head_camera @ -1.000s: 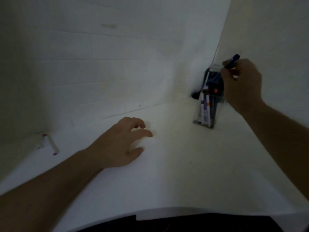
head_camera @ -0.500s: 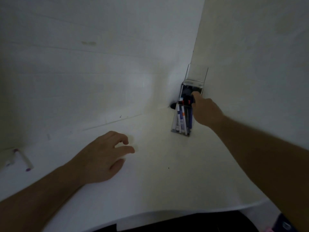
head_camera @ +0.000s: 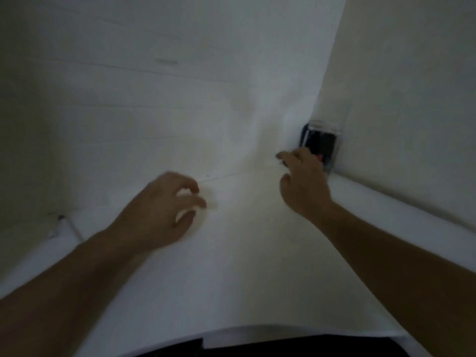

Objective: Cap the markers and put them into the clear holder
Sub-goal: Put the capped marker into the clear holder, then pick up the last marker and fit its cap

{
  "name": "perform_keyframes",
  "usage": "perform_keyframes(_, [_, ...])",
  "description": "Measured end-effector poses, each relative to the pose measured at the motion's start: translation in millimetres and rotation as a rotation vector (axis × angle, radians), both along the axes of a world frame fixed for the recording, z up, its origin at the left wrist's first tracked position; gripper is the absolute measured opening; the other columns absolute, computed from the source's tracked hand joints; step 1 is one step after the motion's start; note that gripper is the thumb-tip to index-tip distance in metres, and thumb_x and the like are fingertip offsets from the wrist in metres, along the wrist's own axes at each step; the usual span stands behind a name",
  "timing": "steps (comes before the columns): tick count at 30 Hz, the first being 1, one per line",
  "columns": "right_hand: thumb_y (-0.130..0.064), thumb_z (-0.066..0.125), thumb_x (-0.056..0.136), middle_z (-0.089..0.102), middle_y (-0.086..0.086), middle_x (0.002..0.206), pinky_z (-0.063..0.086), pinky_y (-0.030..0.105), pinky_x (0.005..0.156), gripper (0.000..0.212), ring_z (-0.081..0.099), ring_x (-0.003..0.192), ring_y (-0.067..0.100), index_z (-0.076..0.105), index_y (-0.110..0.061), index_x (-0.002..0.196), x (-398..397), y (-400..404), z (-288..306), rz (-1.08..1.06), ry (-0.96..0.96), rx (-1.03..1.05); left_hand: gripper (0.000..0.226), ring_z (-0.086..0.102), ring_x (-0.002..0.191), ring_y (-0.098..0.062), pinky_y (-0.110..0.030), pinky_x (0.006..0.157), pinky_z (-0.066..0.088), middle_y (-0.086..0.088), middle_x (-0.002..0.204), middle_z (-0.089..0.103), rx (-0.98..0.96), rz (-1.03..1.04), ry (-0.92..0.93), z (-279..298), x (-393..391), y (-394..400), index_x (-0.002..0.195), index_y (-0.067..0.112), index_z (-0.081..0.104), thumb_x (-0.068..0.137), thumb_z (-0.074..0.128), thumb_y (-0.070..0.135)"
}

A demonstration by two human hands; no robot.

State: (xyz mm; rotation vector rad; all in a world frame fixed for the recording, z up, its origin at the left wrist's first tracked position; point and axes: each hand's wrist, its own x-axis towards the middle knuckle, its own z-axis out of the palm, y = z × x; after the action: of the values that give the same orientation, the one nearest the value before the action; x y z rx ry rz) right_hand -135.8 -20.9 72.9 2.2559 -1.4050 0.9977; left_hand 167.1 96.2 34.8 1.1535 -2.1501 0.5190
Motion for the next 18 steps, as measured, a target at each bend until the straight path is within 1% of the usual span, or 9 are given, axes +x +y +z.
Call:
perform_keyframes(3, [-0.006, 0.059, 0.081, 0.059, 0.005, 0.113, 0.047, 0.032, 0.095, 0.042, 0.058, 0.103, 0.026, 0.066, -0.02, 0.119, 78.7, 30.5, -33.5, 0.367, 0.01, 0.178, 0.024, 0.06, 0.1, -0.028, -0.035, 0.092, 0.044, -0.004, 0.106, 0.064, -0.095, 0.219, 0.223, 33.4, 39.8, 10.4, 0.102, 0.024, 0.075, 0.085, 0.062, 0.013])
perform_keyframes(6, [-0.009, 0.062, 0.085, 0.063, 0.004, 0.114, 0.039, 0.016, 0.088, 0.037, 0.06, 0.093, 0.016, 0.068, -0.017, 0.121, 155.5, 65.3, -52.9, 0.64, 0.018, 0.328, 0.031, 0.061, 0.089, -0.018, -0.031, 0.083, 0.051, 0.0, 0.104, 0.061, -0.154, 0.406, 0.467, 53.6, 81.3, 23.2, 0.099, 0.026, 0.075, 0.083, 0.056, 0.008])
perform_keyframes(8, [-0.016, 0.062, 0.091, 0.061, 0.002, 0.121, 0.035, 0.014, 0.087, 0.037, 0.056, 0.093, 0.009, 0.065, -0.019, 0.127, 200.3, 86.0, -59.6, 0.756, 0.005, 0.433, 0.035, 0.062, 0.083, -0.016, -0.034, 0.08, 0.054, 0.003, 0.104, 0.06, -0.151, 0.502, 0.603, 57.1, 106.4, 29.7, 0.096, 0.029, 0.074, 0.079, 0.05, 0.009])
perform_keyframes(9, [-0.02, 0.062, 0.092, 0.06, 0.002, 0.122, 0.035, 0.014, 0.087, 0.038, 0.056, 0.096, 0.009, 0.064, -0.02, 0.13, 220.6, 95.9, -61.5, 0.804, 0.015, 0.467, 0.037, 0.062, 0.082, -0.017, -0.034, 0.079, 0.054, 0.004, 0.103, 0.06, -0.145, 0.541, 0.65, 57.1, 116.9, 32.0, 0.094, 0.03, 0.073, 0.077, 0.048, 0.009])
perform_keyframes(11, [-0.028, 0.062, 0.091, 0.059, 0.004, 0.117, 0.042, 0.021, 0.088, 0.039, 0.059, 0.1, 0.019, 0.062, -0.023, 0.13, 256.3, 110.4, -65.8, 0.889, 0.075, 0.482, 0.04, 0.062, 0.084, -0.017, -0.029, 0.077, 0.051, 0.004, 0.1, 0.062, -0.132, 0.623, 0.711, 55.9, 130.6, 35.4, 0.088, 0.031, 0.071, 0.073, 0.045, 0.006])
perform_keyframes(13, [-0.036, 0.057, 0.087, 0.057, 0.009, 0.11, 0.049, 0.033, 0.088, 0.04, 0.058, 0.098, 0.032, 0.061, -0.028, 0.126, 280.4, 117.4, -68.1, 0.908, 0.159, 0.477, 0.038, 0.063, 0.087, -0.016, -0.025, 0.074, 0.049, 0.006, 0.097, 0.065, -0.086, 0.731, 0.786, 54.5, 136.0, 36.8, 0.086, 0.032, 0.069, 0.075, 0.043, 0.006])
perform_keyframes(14, [-0.04, 0.054, 0.088, 0.057, 0.011, 0.109, 0.049, 0.038, 0.089, 0.04, 0.056, 0.097, 0.035, 0.061, -0.029, 0.126, 287.4, 118.3, -68.4, 0.88, 0.211, 0.457, 0.036, 0.063, 0.088, -0.016, -0.025, 0.074, 0.05, 0.007, 0.096, 0.067, -0.051, 0.782, 0.818, 53.3, 136.0, 37.1, 0.086, 0.031, 0.069, 0.078, 0.043, 0.007])
perform_keyframes(16, [-0.044, 0.045, 0.092, 0.056, 0.013, 0.103, 0.047, 0.041, 0.087, 0.039, 0.054, 0.093, 0.036, 0.066, -0.026, 0.12, 292.3, 117.3, -66.4, 0.809, 0.294, 0.401, 0.03, 0.064, 0.087, -0.019, -0.031, 0.075, 0.055, 0.006, 0.094, 0.068, 0.024, 0.845, 0.836, 49.7, 135.2, 37.1, 0.088, 0.029, 0.067, 0.08, 0.044, 0.012])
perform_keyframes(18, [-0.045, 0.045, 0.097, 0.058, 0.013, 0.102, 0.049, 0.04, 0.084, 0.04, 0.057, 0.095, 0.036, 0.067, -0.018, 0.117, 287.7, 112.4, -61.3, 0.72, 0.319, 0.36, 0.026, 0.063, 0.087, -0.026, -0.036, 0.078, 0.056, 0.001, 0.096, 0.067, 0.147, 0.911, 0.807, 46.7, 138.1, 36.6, 0.089, 0.028, 0.064, 0.077, 0.042, 0.018])
